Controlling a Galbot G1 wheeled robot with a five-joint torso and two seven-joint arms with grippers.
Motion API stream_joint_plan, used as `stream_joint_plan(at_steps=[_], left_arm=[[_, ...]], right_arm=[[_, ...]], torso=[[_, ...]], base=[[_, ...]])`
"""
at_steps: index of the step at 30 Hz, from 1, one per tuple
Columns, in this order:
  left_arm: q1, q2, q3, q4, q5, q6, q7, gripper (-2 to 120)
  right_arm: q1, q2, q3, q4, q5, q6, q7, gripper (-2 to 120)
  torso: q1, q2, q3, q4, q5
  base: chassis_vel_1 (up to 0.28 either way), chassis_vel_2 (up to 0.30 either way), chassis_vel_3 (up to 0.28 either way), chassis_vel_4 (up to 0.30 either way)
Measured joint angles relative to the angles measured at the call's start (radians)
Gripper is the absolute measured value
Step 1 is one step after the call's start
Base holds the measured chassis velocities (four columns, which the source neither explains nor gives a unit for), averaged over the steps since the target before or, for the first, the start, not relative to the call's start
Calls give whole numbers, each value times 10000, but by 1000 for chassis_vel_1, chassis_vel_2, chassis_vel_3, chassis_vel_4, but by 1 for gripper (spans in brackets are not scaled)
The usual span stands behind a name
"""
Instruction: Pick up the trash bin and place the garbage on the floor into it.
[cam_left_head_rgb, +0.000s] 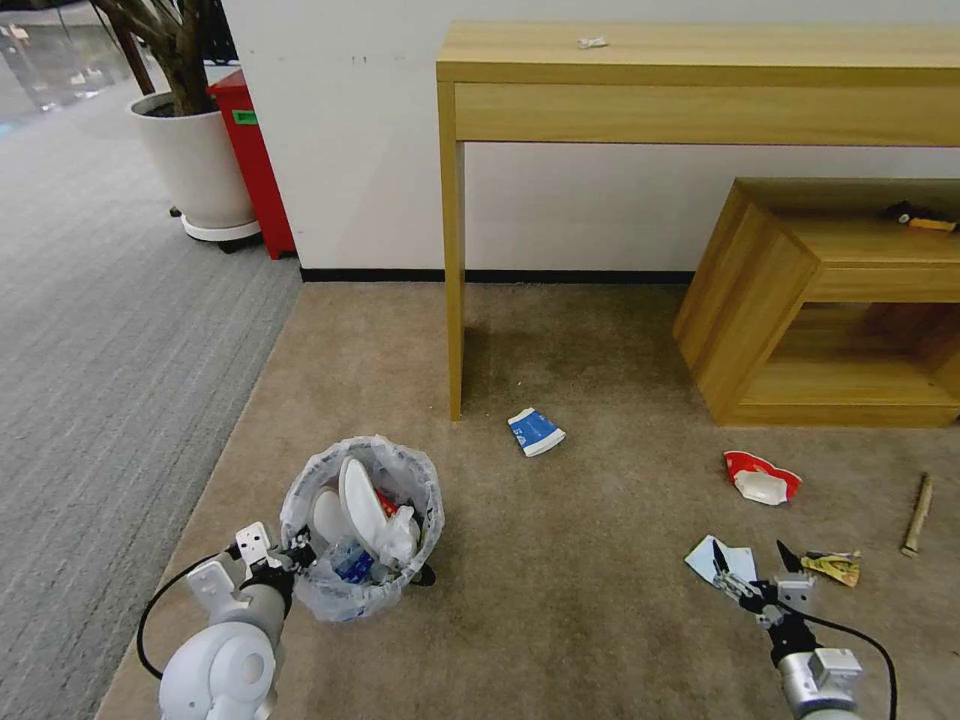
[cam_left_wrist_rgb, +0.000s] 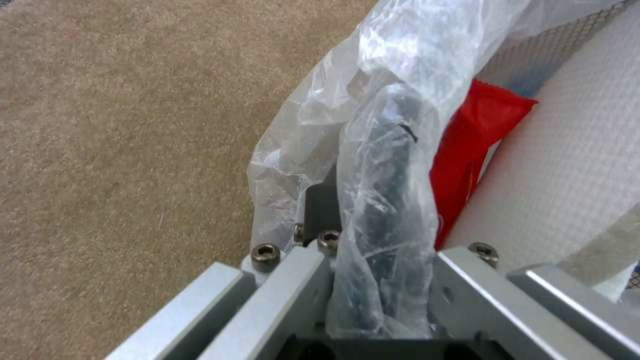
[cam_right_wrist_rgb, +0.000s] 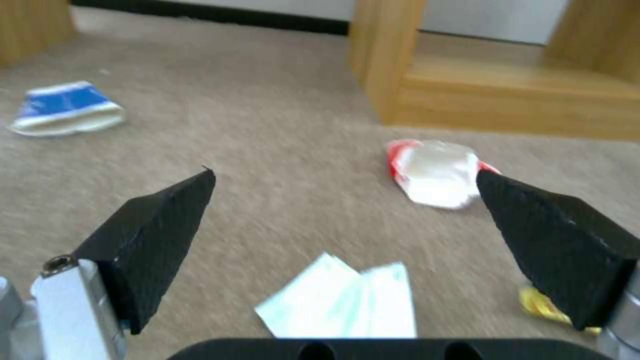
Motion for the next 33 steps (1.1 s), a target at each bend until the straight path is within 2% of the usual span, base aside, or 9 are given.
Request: stream_joint_plan(at_steps=[8, 18, 20, 22, 23, 33], left_arm=[[-352, 207, 226, 368, -183, -42, -1, 0], [-678, 255, 525, 692, -303, -125, -1, 0], [-744, 294, 571, 769, -352, -130, -3, 0], [-744, 294, 571, 769, -352, -130, -3, 0], [-762, 314, 584, 783, -400, -130, -13, 0], [-680, 371, 491, 877, -435, -237, 54, 0]], right_arm=[[-390, 432, 513, -370, -393, -317, 520, 100], [-206, 655, 712, -1106, -322, -95, 330, 100], [147, 734, 552, -1615, 85, 99, -145, 100], [147, 734, 552, -1615, 85, 99, -145, 100], [451, 819, 427, -2214, 163, 276, -371, 100], [1398, 1002, 151, -3828, 158, 404, -555, 100]], torso=[[0, 0, -1, 0, 3], [0, -1, -1, -1, 0], [0, -1, -1, 3, 1], [0, -1, -1, 3, 1], [-1, -1, 0, 1, 2], [0, -1, 0, 0, 1]], base=[[0, 0, 0, 0], [0, 0, 0, 0], [0, 0, 0, 0], [0, 0, 0, 0], [0, 0, 0, 0], [0, 0, 0, 0]])
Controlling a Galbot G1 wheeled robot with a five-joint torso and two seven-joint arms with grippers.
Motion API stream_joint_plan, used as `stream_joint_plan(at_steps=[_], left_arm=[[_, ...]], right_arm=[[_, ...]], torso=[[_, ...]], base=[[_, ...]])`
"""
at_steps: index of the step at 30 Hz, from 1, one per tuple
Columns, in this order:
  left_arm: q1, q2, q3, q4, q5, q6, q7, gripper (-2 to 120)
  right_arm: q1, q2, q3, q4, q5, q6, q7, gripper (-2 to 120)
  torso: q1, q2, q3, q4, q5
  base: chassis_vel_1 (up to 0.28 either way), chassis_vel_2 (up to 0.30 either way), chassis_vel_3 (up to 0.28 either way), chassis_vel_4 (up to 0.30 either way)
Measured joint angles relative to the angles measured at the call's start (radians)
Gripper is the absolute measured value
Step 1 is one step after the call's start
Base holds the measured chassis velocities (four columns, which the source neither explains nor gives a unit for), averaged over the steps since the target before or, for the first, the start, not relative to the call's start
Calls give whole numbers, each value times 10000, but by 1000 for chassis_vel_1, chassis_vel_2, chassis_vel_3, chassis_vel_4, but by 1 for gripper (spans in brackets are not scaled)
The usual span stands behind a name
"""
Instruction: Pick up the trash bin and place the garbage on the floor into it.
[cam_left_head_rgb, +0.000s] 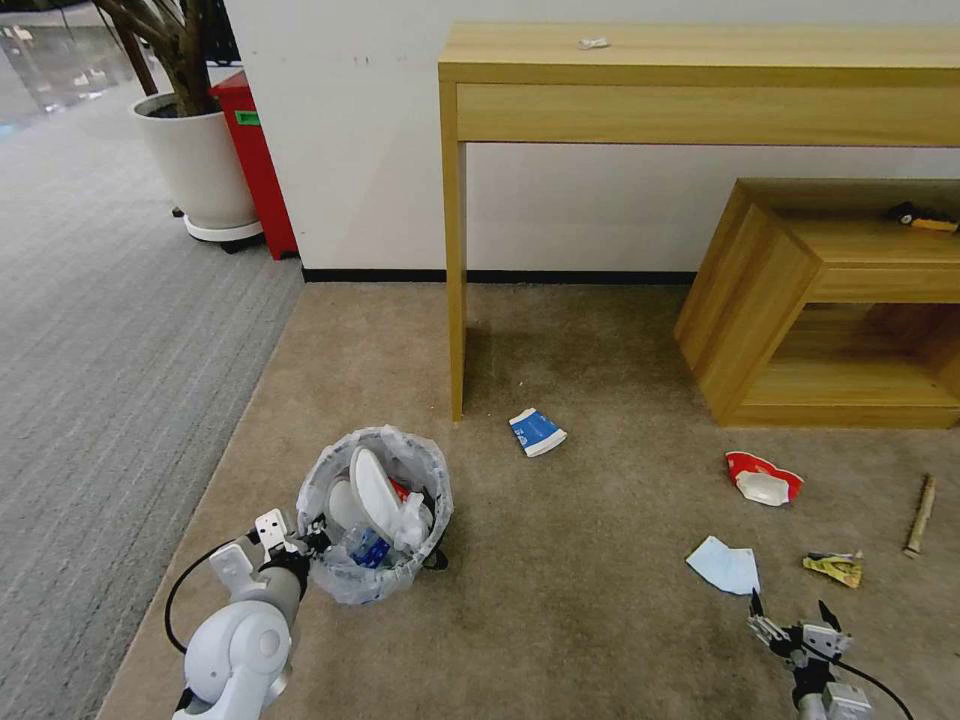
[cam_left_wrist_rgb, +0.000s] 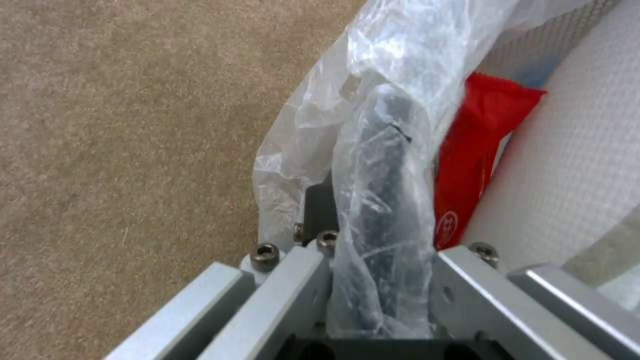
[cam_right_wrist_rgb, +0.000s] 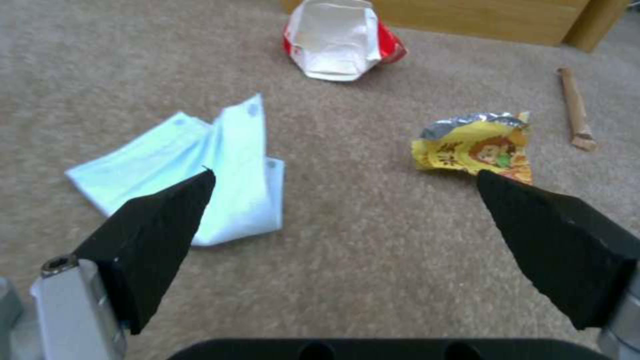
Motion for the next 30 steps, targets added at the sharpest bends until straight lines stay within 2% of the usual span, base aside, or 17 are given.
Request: stream_joint_plan(at_steps=[21, 30], left_arm=[[99, -128, -37, -188, -91, 8, -83, 0], [173, -231, -27, -297, -86, 21, -97, 0]], right_arm=[[1860, 487, -537, -2013, 77, 196, -1200, 100], [2297, 664, -672, -2399, 53, 2, -1344, 100]], torso=[[2, -3, 2, -3, -5], [2, -3, 2, -2, -3]], base=[[0, 0, 0, 0], [0, 0, 0, 0]])
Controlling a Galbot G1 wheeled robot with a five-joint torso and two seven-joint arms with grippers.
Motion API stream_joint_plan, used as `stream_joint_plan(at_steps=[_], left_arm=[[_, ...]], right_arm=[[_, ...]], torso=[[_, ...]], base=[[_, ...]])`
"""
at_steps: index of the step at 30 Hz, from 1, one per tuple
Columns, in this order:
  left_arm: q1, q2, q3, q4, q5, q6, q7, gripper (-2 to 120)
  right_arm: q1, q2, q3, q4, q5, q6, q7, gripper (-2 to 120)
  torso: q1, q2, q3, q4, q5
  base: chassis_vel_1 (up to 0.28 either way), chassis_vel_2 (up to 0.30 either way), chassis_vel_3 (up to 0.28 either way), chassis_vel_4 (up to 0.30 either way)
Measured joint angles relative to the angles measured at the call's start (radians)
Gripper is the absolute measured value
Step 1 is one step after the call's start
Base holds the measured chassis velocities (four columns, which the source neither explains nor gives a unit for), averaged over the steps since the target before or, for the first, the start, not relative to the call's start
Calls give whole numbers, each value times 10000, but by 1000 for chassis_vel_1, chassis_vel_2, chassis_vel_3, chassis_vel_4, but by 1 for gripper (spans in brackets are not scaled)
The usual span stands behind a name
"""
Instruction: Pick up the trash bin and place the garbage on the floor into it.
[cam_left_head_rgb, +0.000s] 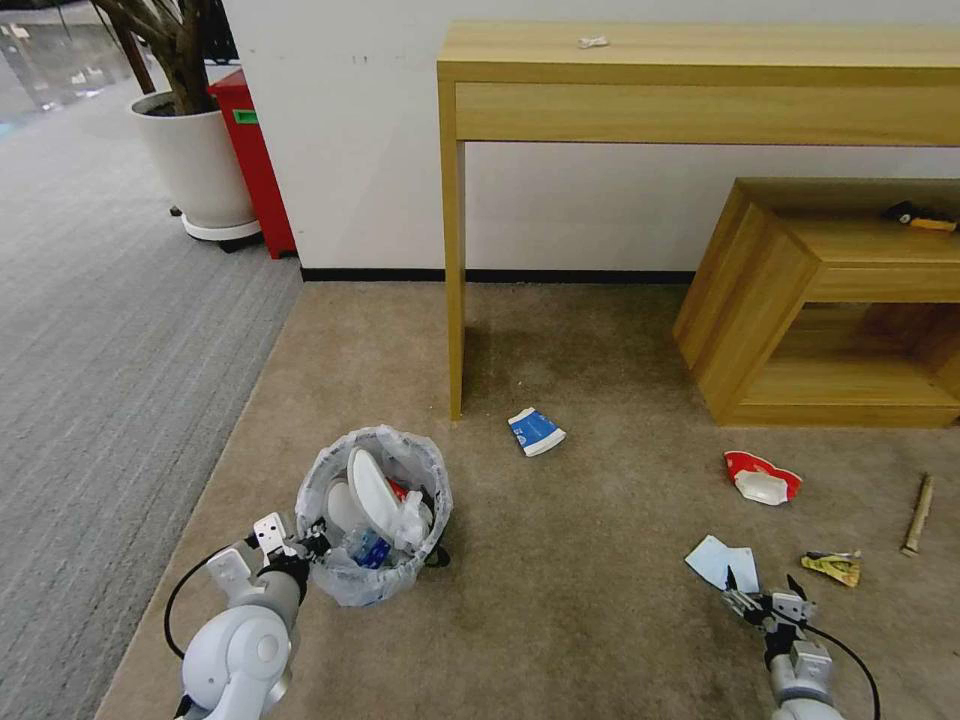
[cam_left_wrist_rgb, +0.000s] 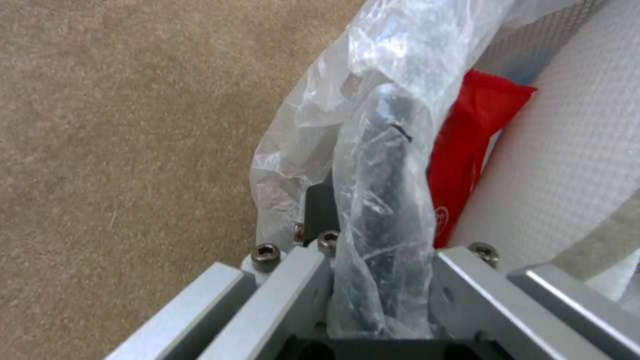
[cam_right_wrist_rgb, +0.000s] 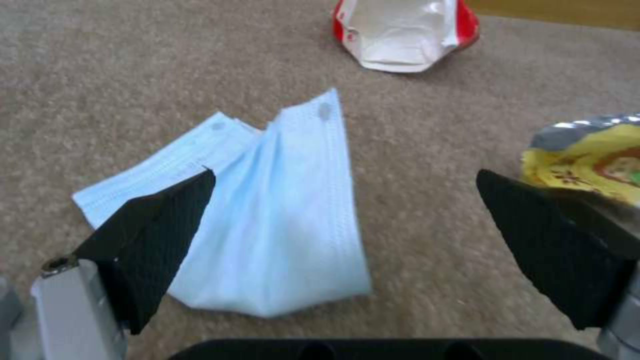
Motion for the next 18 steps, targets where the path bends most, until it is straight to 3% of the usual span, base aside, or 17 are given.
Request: stream_joint_plan(at_steps=[5, 11, 16, 18], left_arm=[[15, -76, 41, -108, 6, 34, -10, 0], [72, -106, 55, -225, 3, 36, -14, 0], [80, -118, 71, -299, -6, 37, -25, 0], [99, -134, 84, -360, -10, 37, -29, 0]], right_arm=[[170, 121, -66, -102, -115, -103, -6, 96], [268, 260, -141, -143, -139, -118, 4, 70], [282, 335, -165, -147, -160, -118, 7, 59], [286, 375, -185, -171, -170, -118, 3, 48]], torso=[[0, 0, 0, 0, 1], [0, 0, -1, 0, 0], [0, 0, -1, 1, 2], [-1, 0, -1, 0, 2]], base=[[0, 0, 0, 0], [0, 0, 0, 0], [0, 0, 0, 0], [0, 0, 0, 0]])
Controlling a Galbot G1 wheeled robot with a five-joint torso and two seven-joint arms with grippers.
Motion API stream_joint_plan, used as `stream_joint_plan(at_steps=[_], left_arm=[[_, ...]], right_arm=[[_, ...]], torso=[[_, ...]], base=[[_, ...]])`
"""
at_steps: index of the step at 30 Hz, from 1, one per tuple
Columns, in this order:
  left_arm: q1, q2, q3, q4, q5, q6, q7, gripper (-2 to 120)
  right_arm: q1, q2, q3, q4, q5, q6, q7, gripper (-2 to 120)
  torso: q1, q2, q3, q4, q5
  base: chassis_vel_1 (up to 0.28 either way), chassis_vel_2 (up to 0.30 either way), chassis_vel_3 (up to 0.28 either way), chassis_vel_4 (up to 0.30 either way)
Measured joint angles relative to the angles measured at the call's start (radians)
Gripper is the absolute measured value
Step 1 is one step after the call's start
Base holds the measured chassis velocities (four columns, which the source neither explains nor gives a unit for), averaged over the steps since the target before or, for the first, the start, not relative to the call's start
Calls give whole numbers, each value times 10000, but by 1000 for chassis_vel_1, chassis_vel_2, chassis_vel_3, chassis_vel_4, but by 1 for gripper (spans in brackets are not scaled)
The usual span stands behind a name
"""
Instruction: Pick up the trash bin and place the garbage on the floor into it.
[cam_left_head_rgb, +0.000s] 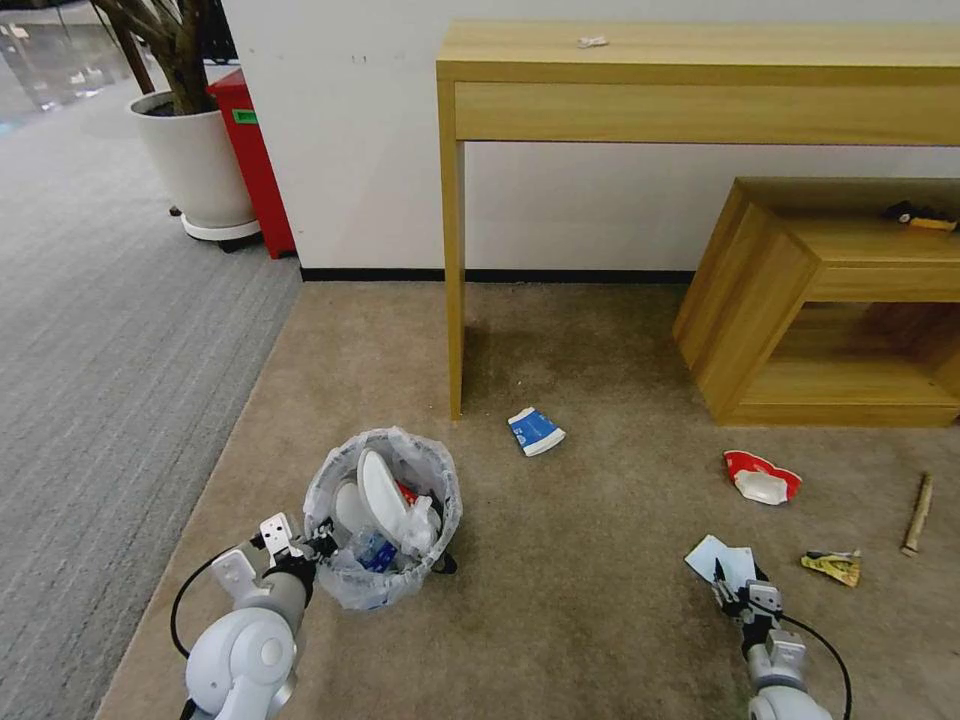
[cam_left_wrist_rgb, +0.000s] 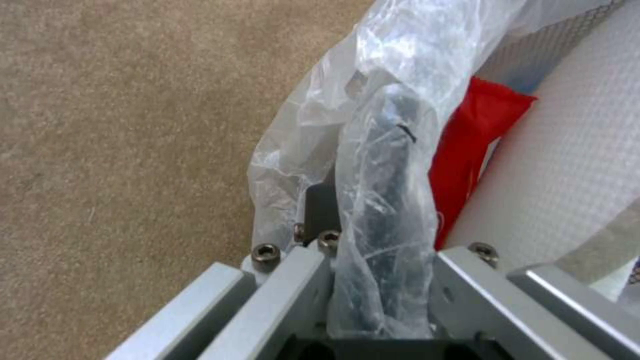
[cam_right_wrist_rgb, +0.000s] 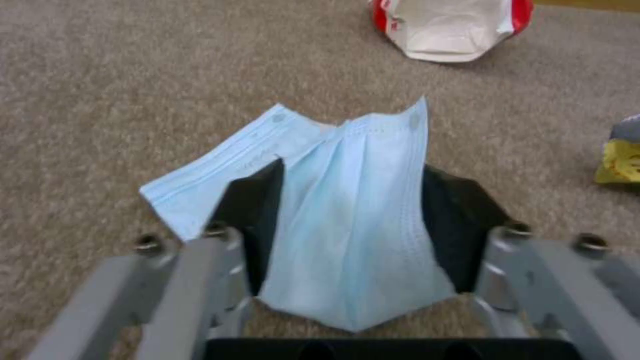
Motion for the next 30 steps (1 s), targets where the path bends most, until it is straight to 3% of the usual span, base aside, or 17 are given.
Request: stream_joint_plan(at_steps=[6, 9, 13, 22, 30], left_arm=[[38, -47, 5, -35, 11, -2, -3, 0], [52, -109, 41, -41, 51, -11, -3, 0], [59, -168, 57, -40, 122, -34, -3, 0], [64, -233, 19, 69, 224, -41, 14, 0], [75, -226, -110, 166, 263, -48, 22, 0]], right_arm=[[-33, 18, -22, -20, -25, 28, -80, 28], [-33, 49, -32, -47, -45, 88, -106, 12], [-47, 39, -69, -11, -93, 162, -144, 3], [-189, -332, -333, 752, -137, 597, -413, 0], [-431, -1129, -826, 2967, 118, 1033, -1055, 0]], torso=[[-1, 0, -1, 0, 0], [-1, 2, -1, 1, 0], [-1, 1, -1, 0, 0], [-1, 2, -1, 0, 1], [-1, 1, -1, 2, 0]], base=[[0, 0, 0, 0], [0, 0, 0, 0], [0, 0, 0, 0], [0, 0, 0, 0], [0, 0, 0, 0]])
